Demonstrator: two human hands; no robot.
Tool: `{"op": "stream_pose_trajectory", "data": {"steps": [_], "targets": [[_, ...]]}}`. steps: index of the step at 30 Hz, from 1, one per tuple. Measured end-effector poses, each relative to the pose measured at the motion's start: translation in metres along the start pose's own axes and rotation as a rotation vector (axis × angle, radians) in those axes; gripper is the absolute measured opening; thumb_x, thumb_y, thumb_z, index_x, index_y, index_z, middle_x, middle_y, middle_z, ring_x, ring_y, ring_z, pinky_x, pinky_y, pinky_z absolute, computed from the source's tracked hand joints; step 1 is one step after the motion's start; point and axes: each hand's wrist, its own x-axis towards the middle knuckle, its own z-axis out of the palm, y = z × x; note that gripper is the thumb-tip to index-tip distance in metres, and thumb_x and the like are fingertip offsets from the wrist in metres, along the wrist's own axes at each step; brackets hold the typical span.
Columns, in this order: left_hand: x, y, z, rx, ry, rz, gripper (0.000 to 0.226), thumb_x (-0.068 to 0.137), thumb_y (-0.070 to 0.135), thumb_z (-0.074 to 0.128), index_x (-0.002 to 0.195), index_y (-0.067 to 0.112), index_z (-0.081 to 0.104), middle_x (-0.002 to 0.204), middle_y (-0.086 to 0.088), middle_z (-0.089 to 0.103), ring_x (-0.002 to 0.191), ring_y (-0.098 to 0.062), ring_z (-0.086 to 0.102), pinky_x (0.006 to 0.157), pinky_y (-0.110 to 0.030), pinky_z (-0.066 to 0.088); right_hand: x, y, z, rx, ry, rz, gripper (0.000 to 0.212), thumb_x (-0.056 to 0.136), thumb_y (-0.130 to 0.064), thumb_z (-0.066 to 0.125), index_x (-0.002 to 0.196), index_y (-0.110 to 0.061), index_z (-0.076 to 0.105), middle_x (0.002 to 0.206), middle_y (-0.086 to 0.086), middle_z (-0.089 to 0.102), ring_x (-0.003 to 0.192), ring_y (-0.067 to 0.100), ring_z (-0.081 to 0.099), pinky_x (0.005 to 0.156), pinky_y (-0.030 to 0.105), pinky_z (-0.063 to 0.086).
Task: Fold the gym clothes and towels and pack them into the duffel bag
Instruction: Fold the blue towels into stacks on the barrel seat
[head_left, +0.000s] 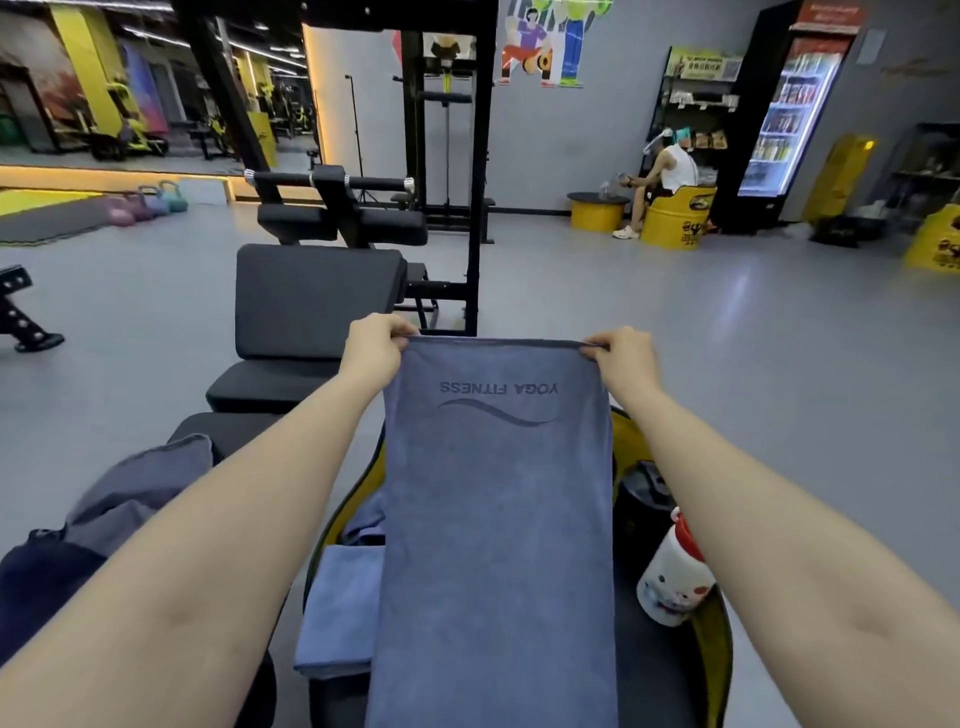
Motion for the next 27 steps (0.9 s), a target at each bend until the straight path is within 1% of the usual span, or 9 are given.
{"op": "stream_pose_trajectory", "data": {"steps": [4, 6, 8, 10, 13, 15, 19, 23, 27], "targets": [[0.007, -0.007, 0.019, 0.015, 0.005, -0.026, 0.03, 0.096, -0.003, 0.042, 0.104, 0.005, 0.07, 0.112, -0.013, 0.065, 0.106, -0.028, 0.057, 0.078, -0.026, 0.039, 0.011, 0.012, 0.02, 0.013, -0.025, -0.008, 0.017, 0.091, -0.016, 0.06, 0.096, -0.006, 0.074, 0.095, 0.017, 0.07, 0.091, 0.033, 0.062, 0.068, 0.03, 0.043], [0.0, -0.015, 0.027, 0.026, -0.013, -0.057, 0.029, 0.097, -0.002, 0.042, 0.104, 0.005, 0.069, 0.112, -0.012, 0.064, 0.104, -0.03, 0.058, 0.073, -0.028, 0.039, 0.004, 0.019, 0.029, 0.01, -0.07, 0.008, 0.014, 0.092, -0.017, 0.06, 0.087, -0.012, 0.072, 0.085, 0.014, 0.065, 0.08, 0.028, 0.055, 0.06, 0.028, 0.039], [-0.01, -0.03, 0.034, 0.02, -0.037, -0.078, 0.028, 0.096, -0.003, 0.043, 0.106, 0.004, 0.069, 0.114, -0.013, 0.064, 0.107, -0.029, 0.057, 0.077, -0.027, 0.039, -0.008, 0.027, 0.038, 0.001, -0.113, 0.012, 0.014, 0.092, -0.016, 0.06, 0.08, -0.017, 0.066, 0.077, 0.009, 0.058, 0.076, 0.026, 0.052, 0.054, 0.028, 0.036], [-0.025, -0.047, 0.037, 0.02, -0.074, -0.077, 0.028, 0.095, -0.005, 0.044, 0.105, 0.002, 0.069, 0.113, -0.014, 0.065, 0.109, -0.026, 0.056, 0.079, -0.024, 0.036, -0.025, 0.036, 0.045, 0.004, -0.157, 0.018, 0.012, 0.092, -0.016, 0.06, 0.087, -0.016, 0.071, 0.083, 0.008, 0.063, 0.084, 0.026, 0.057, 0.061, 0.029, 0.038], [-0.05, -0.066, 0.039, 0.029, -0.121, -0.075, 0.028, 0.094, -0.004, 0.045, 0.101, 0.005, 0.071, 0.109, -0.014, 0.066, 0.104, -0.026, 0.057, 0.076, -0.026, 0.038, -0.058, 0.048, 0.05, 0.02, -0.185, 0.054, 0.02, 0.092, -0.019, 0.062, 0.106, -0.009, 0.073, 0.105, 0.007, 0.069, 0.103, 0.025, 0.059, 0.079, 0.027, 0.042], [-0.069, -0.073, 0.041, 0.014, -0.158, -0.079, 0.028, 0.095, -0.003, 0.045, 0.101, 0.005, 0.07, 0.109, -0.013, 0.066, 0.101, -0.025, 0.057, 0.077, -0.027, 0.04, -0.08, 0.057, 0.052, 0.014, -0.202, 0.066, 0.022, 0.09, -0.02, 0.065, 0.107, -0.008, 0.073, 0.109, 0.009, 0.07, 0.106, 0.027, 0.06, 0.083, 0.031, 0.046], [-0.113, -0.087, 0.047, -0.068, -0.202, -0.089, 0.026, 0.094, -0.004, 0.046, 0.099, 0.004, 0.071, 0.11, -0.012, 0.067, 0.107, -0.025, 0.058, 0.082, -0.021, 0.038, -0.124, 0.071, 0.052, 0.044, -0.229, 0.123, 0.02, 0.091, -0.016, 0.064, 0.106, -0.006, 0.073, 0.106, 0.011, 0.071, 0.105, 0.027, 0.061, 0.081, 0.027, 0.042], [-0.161, -0.102, 0.053, -0.064, -0.257, -0.07, 0.024, 0.094, -0.001, 0.049, 0.103, 0.005, 0.071, 0.113, -0.011, 0.067, 0.109, -0.024, 0.058, 0.086, -0.024, 0.043, -0.168, 0.089, 0.05, 0.075, -0.22, 0.168, 0.018, 0.092, -0.014, 0.062, 0.106, -0.012, 0.073, 0.108, 0.008, 0.07, 0.106, 0.024, 0.061, 0.082, 0.026, 0.041], [-0.21, -0.113, 0.062, -0.059, -0.308, -0.123, 0.024, 0.095, 0.0, 0.049, 0.107, 0.003, 0.069, 0.112, -0.012, 0.067, 0.107, -0.026, 0.058, 0.079, -0.021, 0.04, -0.214, 0.108, 0.049, -0.004, -0.268, 0.173, 0.024, 0.096, -0.015, 0.056, 0.115, -0.013, 0.069, 0.111, 0.01, 0.069, 0.095, 0.026, 0.061, 0.074, 0.027, 0.048]]}}
